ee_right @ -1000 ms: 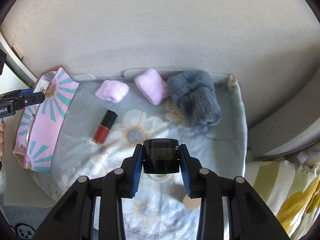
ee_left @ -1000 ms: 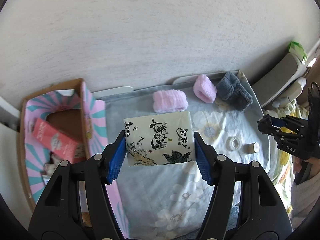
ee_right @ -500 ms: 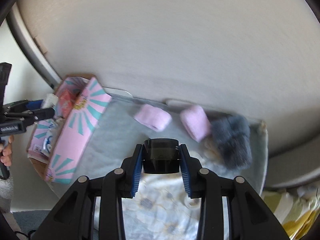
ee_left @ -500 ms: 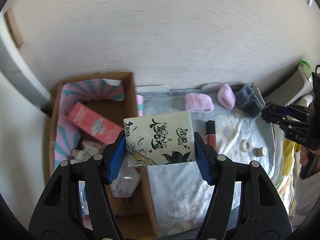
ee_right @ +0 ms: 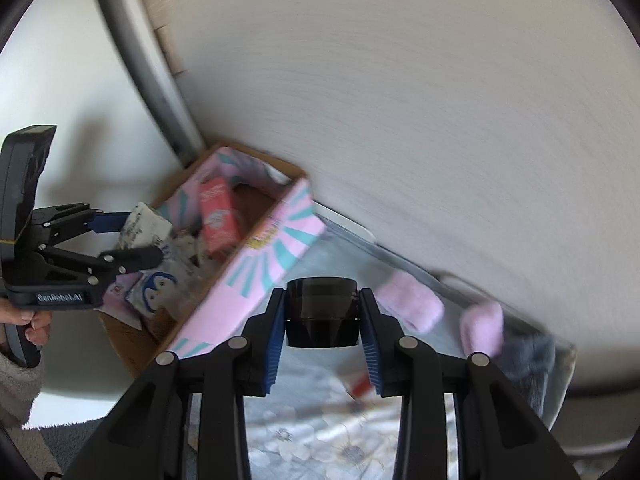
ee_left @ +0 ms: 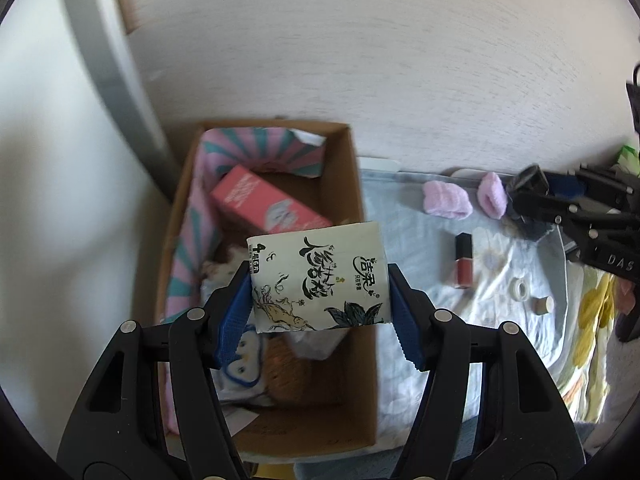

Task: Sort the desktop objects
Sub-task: 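Carry tissue pack and black jar into the cardboard box and release both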

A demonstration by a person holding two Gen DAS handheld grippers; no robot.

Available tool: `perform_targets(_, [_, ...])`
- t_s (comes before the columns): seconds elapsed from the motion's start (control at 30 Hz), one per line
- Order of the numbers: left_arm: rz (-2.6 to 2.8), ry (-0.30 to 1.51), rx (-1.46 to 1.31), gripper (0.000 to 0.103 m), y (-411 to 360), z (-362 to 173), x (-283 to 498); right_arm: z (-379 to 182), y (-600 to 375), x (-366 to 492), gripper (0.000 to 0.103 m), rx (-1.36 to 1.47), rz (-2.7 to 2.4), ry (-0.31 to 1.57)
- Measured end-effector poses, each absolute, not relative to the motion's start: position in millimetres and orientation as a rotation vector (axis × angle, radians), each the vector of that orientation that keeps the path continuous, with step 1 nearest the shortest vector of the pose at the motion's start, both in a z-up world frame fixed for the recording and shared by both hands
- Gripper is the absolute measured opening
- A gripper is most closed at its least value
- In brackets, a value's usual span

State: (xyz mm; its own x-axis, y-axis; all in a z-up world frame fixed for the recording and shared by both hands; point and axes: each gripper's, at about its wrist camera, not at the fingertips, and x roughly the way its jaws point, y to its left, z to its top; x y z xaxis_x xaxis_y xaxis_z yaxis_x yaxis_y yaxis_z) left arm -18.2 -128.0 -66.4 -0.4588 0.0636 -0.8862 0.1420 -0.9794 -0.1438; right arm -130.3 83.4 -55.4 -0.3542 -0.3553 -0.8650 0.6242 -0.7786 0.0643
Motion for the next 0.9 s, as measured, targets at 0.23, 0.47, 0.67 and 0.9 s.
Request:
perform_targets(0.23, [-2.538,0.273,1.621,0.06,-153,-82,2,-52,18,-131,0.032,1.205,-2.029,0.453])
perform_targets(0.47, [-2.511,0.246,1.66,0.06,-153,-99,18,-77,-37,-132,0.032,1.246,-1.877,0.503])
perform_targets(0.67, [-2.473,0.246,1.746,0.06,-150,-126,28,-102,-71,-135,0.032,1.286,-1.804,0.524])
perform_targets(0.9, [-2.473,0.256,1.765,0.06,-146,-134,28,-119,-91,-138,0.032,1.343,-1.757,0.554])
